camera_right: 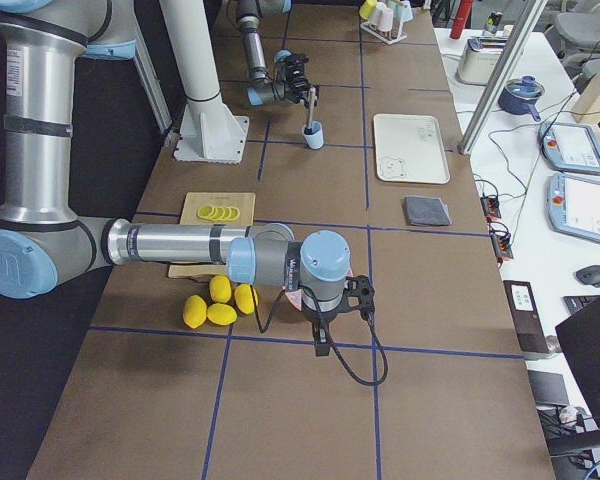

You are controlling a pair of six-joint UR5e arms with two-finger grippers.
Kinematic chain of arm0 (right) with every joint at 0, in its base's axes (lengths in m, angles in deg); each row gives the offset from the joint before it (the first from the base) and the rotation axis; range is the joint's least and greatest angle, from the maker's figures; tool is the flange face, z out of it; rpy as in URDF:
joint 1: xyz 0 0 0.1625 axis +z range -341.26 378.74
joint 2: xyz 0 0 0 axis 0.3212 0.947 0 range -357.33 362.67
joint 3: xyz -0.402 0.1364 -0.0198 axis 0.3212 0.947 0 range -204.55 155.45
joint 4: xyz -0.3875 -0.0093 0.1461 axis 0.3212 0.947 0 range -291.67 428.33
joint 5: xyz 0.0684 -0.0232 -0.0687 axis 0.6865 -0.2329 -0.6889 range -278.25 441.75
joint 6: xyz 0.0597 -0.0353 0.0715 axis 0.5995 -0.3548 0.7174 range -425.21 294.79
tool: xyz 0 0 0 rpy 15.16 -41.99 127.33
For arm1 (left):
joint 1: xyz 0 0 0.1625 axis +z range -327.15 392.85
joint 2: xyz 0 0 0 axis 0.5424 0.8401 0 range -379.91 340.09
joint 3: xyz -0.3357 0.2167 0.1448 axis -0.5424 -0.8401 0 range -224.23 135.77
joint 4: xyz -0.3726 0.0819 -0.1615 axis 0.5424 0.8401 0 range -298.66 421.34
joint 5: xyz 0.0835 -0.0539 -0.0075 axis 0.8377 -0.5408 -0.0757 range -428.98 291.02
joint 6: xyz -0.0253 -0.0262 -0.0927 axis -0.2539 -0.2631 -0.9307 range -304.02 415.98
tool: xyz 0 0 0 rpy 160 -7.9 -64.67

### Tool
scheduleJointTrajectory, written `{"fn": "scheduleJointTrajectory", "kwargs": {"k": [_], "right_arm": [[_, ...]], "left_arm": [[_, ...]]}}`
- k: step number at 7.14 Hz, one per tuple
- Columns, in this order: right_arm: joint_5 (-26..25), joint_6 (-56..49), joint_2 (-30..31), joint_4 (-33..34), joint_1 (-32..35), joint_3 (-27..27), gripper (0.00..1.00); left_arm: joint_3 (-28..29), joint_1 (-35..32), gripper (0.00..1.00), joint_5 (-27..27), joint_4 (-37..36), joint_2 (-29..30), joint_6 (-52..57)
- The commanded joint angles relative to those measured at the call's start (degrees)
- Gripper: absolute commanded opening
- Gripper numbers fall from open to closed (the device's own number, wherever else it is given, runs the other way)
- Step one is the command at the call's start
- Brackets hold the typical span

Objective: Mash ice and strawberries in cup
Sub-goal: 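Lower the pestle into the cup and press down on the contents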

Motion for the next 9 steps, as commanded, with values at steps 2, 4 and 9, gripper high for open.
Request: {"fn": "scheduleJointTrajectory", "kwargs": {"k": [2, 4, 9], "right_arm": [[0.0, 0.0, 0.0, 0.0, 0.0, 0.0, 1.0], [0.1, 0.0, 0.0, 0.0, 0.0, -0.2, 1.0], [0.1, 0.0, 0.0, 0.0, 0.0, 0.0, 1.0]], "left_arm": [[-1.6, -1.4, 0.0, 0.0, -0.2, 0.4, 0.2], [-6.4, -3.8, 0.0, -0.4, -3.8, 0.3, -0.7], [-31.7, -5.3, 0.0, -0.5, -40.7, -1.8, -0.6]]}}
